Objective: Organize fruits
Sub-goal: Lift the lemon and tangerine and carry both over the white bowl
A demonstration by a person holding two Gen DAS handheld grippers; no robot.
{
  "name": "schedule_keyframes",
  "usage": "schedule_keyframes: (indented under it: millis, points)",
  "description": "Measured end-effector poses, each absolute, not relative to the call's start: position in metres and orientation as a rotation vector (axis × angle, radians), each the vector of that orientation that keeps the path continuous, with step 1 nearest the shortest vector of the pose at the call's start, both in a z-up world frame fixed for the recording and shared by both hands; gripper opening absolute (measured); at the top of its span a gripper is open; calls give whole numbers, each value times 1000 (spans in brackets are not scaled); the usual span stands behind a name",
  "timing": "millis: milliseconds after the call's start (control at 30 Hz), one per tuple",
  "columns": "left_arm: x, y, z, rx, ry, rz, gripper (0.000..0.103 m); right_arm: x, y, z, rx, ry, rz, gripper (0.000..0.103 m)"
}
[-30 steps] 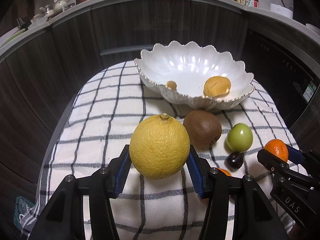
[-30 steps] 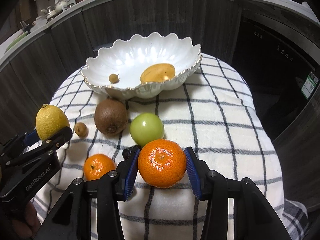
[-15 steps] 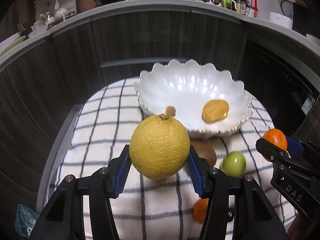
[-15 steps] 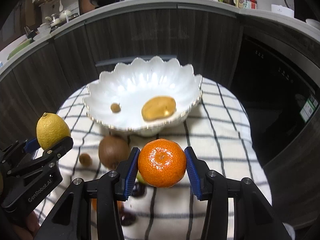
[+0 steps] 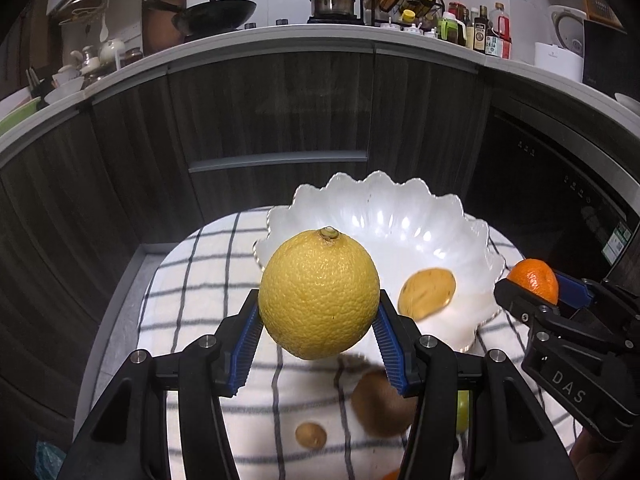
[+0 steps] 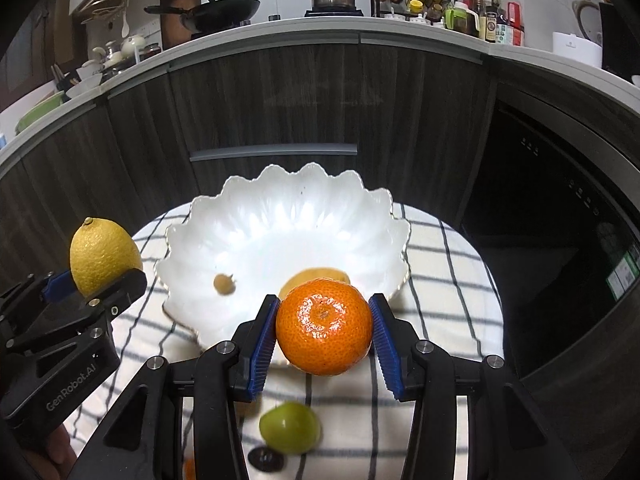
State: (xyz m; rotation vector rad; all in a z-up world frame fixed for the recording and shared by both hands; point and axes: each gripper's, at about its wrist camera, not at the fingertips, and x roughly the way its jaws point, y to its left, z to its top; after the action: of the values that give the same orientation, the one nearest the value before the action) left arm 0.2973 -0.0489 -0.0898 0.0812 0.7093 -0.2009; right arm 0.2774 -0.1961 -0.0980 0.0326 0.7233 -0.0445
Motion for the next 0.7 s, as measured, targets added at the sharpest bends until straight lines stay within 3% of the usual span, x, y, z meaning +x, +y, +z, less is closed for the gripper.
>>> schedule_keyframes:
  millis: [700]
  points:
    - [352, -60, -131, 72, 781, -206, 53, 333, -195, -138, 53, 814, -19, 47]
